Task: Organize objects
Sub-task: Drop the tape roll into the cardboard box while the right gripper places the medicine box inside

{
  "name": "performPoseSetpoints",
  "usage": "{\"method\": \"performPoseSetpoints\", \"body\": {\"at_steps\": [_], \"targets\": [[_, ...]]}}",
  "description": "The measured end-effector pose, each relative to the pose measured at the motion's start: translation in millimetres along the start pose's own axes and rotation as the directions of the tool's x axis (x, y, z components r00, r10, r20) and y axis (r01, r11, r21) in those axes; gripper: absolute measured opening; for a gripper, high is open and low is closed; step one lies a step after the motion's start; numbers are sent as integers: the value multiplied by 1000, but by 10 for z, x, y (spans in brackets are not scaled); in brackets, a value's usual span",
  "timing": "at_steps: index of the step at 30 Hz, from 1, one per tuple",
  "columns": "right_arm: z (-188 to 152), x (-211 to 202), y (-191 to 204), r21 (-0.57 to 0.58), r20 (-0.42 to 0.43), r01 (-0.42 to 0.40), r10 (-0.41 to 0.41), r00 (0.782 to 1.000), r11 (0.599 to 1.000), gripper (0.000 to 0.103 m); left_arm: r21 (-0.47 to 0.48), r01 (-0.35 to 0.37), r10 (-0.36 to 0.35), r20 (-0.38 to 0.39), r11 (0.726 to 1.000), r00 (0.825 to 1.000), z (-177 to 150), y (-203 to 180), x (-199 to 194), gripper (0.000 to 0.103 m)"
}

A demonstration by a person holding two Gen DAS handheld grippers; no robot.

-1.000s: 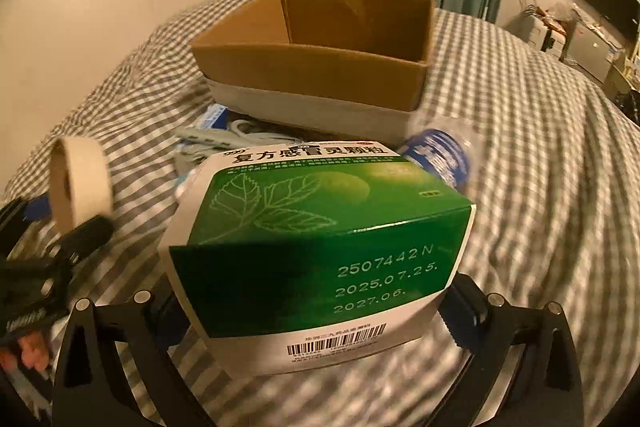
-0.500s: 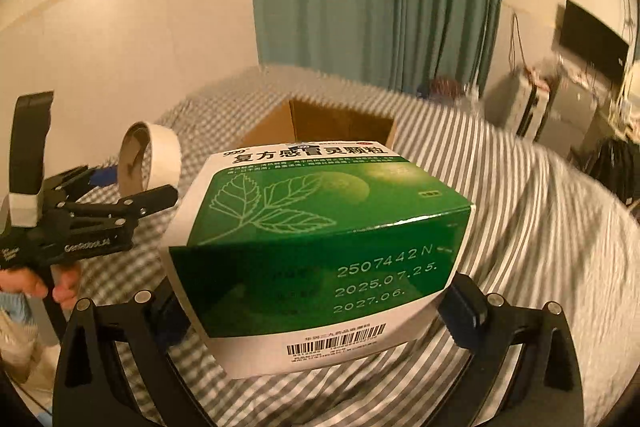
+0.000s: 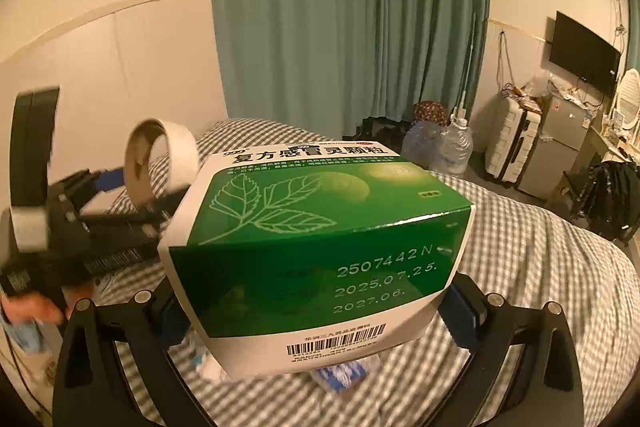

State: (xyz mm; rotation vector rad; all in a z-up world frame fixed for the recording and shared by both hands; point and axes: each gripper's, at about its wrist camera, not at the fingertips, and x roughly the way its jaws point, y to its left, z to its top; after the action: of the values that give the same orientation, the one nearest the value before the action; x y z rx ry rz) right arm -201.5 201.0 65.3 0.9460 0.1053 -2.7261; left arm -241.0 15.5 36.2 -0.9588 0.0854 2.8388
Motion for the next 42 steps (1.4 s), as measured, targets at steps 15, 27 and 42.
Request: {"method": "performPoseSetpoints", "body": {"at_steps": [15, 27, 42], "targets": [[-217, 1560, -121, 69, -125, -47, 55, 991, 997, 101, -11, 7, -9, -115, 1000, 993, -538, 61, 1126, 92], [-63, 734, -78, 33, 7, -18, 17, 1000, 999, 103, -57, 0, 2, 26, 998, 1000, -321, 137, 3, 103], [-278, -1077, 241, -50, 240, 103, -88, 967, 993, 103, -6, -32, 33, 180, 999, 983, -618, 25, -1360, 103]]}}
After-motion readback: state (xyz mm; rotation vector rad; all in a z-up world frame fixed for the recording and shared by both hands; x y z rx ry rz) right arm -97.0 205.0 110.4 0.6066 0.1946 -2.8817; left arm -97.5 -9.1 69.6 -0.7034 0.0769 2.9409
